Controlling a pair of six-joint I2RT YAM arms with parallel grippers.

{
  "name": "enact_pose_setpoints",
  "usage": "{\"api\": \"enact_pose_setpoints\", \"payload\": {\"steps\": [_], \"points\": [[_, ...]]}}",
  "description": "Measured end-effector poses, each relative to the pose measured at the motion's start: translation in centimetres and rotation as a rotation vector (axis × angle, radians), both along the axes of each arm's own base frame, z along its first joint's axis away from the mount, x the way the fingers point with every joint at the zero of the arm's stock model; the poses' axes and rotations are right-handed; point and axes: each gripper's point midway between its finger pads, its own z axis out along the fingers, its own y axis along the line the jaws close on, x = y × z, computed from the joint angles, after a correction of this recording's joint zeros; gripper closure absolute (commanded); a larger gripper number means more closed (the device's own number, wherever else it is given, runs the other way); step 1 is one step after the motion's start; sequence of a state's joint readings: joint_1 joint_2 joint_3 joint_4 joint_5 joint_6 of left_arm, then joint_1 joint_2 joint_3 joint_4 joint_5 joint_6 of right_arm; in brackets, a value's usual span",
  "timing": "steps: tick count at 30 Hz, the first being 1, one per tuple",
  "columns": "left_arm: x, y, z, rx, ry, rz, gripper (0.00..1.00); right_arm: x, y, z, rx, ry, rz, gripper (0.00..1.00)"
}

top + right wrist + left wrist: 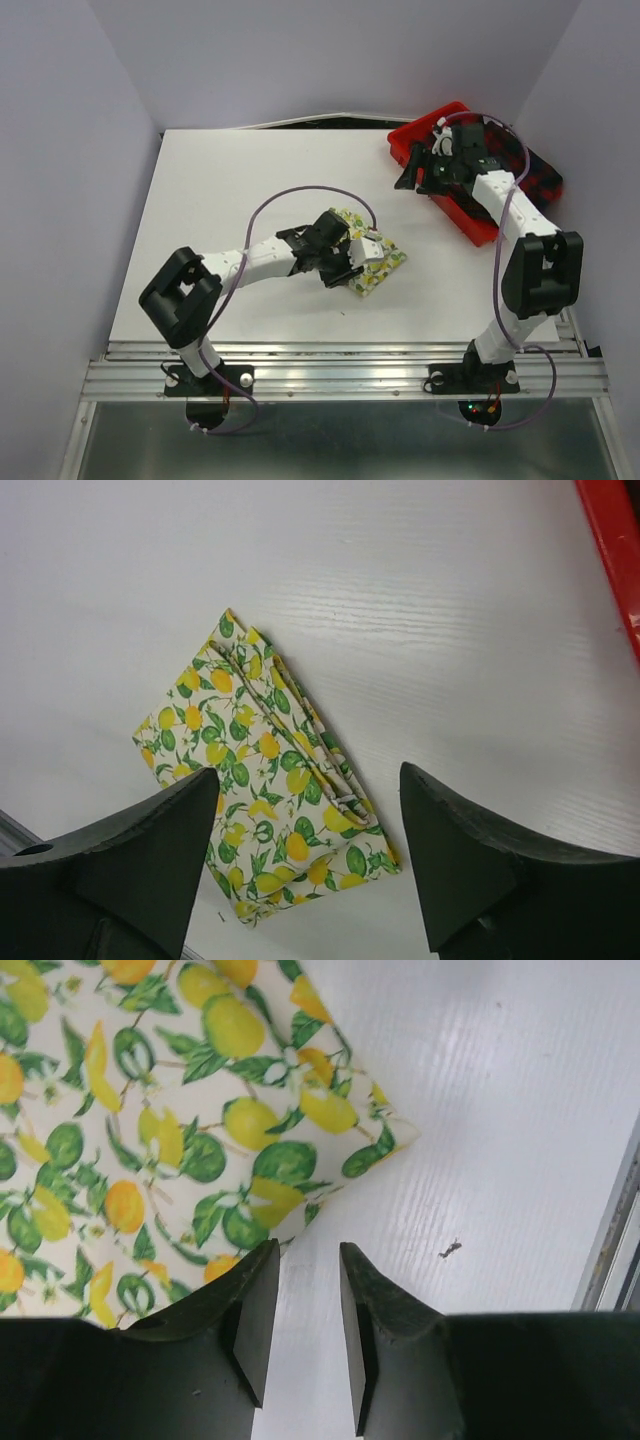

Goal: Fold and stack the skirts
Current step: Neatly place the folded skirt to the corner

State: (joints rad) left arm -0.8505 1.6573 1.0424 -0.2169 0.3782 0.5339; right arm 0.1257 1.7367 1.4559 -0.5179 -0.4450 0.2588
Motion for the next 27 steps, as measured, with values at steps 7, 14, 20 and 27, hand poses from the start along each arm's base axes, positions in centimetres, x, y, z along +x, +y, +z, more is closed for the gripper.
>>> {"api": "enact_pose_setpoints", "payload": {"steps": [7,14,20,27], "points": [[3.7,2.4,6.1,-0.135,-0.003,0.330,0.03,-6.1,-1.7,-1.7,0.059,0.110,-0.097,0.18],[11.3,8.7,12.3,-0.339,-0.011,0.622,0.02,-14.3,-0.5,-8.9,0.210,0.439,-0.237,0.05],[12.1,10.3,10.1,-0.333,0.037,0.725,0.02,-14.5,1.5,-10.0,0.328,0.547,-0.351,0.02],[12.1,11.4,9.0,-0.325,0.030,0.778,0.02,-14.3,5.1,-11.9,0.334,0.602,-0.355,0.12]]}}
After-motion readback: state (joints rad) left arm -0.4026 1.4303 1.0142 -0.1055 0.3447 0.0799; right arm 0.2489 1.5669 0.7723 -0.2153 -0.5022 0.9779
